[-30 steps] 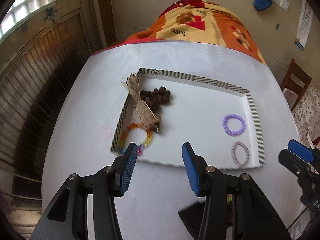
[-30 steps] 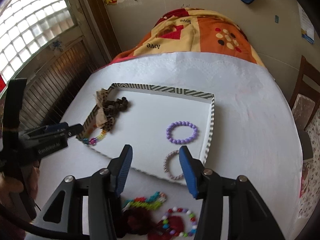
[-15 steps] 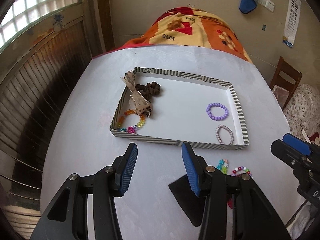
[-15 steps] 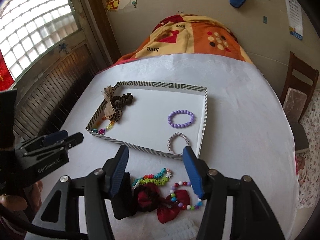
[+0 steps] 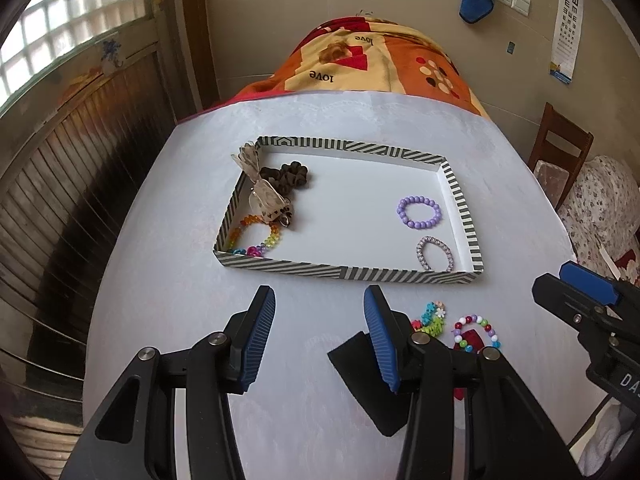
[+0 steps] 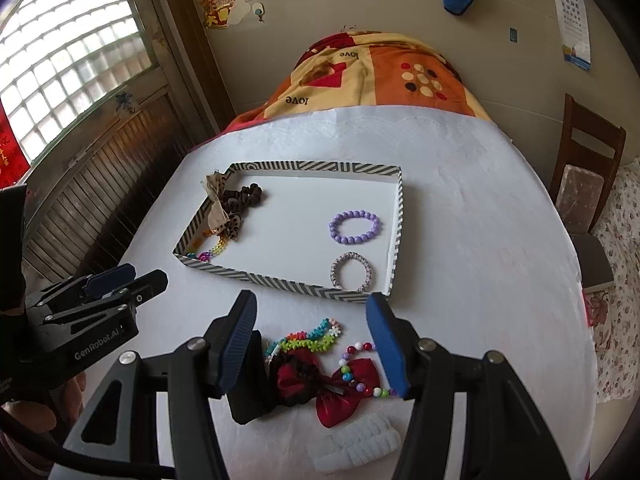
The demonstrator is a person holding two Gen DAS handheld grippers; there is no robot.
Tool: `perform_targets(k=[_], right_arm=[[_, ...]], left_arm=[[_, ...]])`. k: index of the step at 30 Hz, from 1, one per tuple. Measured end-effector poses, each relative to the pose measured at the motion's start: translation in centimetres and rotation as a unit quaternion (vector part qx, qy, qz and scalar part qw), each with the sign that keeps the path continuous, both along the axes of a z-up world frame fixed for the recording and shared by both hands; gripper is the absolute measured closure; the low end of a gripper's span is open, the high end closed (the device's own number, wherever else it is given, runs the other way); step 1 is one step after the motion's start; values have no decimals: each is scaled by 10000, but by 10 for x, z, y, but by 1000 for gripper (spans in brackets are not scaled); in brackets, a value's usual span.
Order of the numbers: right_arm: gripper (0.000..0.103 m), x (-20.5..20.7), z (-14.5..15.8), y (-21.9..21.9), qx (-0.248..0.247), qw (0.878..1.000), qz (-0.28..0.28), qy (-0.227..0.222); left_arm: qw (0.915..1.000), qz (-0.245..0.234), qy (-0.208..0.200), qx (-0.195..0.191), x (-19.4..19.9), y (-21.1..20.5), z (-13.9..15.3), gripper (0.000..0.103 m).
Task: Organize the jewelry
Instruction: 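Withdraw both open grippers from the tray toward the remaining jewelry, then grasp the black velvet accessory with left gripper while right grasps the red bow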
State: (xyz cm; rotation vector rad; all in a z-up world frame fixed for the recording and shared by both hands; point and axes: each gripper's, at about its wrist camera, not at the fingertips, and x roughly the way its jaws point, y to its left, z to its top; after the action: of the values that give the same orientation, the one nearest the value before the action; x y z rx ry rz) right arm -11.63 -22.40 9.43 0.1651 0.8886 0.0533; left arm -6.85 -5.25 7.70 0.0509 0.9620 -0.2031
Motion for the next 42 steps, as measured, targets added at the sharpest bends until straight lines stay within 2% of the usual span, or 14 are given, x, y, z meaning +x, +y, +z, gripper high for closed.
perform_targets(k=[16, 42], right_arm=[[41, -12, 0, -4, -75, 9999, -56, 63], [40, -24, -17, -33, -130, 9991, -227, 345]], left_arm=[[9999, -95, 48, 24, -12, -9, -1, 65], [9987, -253, 438, -82, -14, -30, -20, 65]])
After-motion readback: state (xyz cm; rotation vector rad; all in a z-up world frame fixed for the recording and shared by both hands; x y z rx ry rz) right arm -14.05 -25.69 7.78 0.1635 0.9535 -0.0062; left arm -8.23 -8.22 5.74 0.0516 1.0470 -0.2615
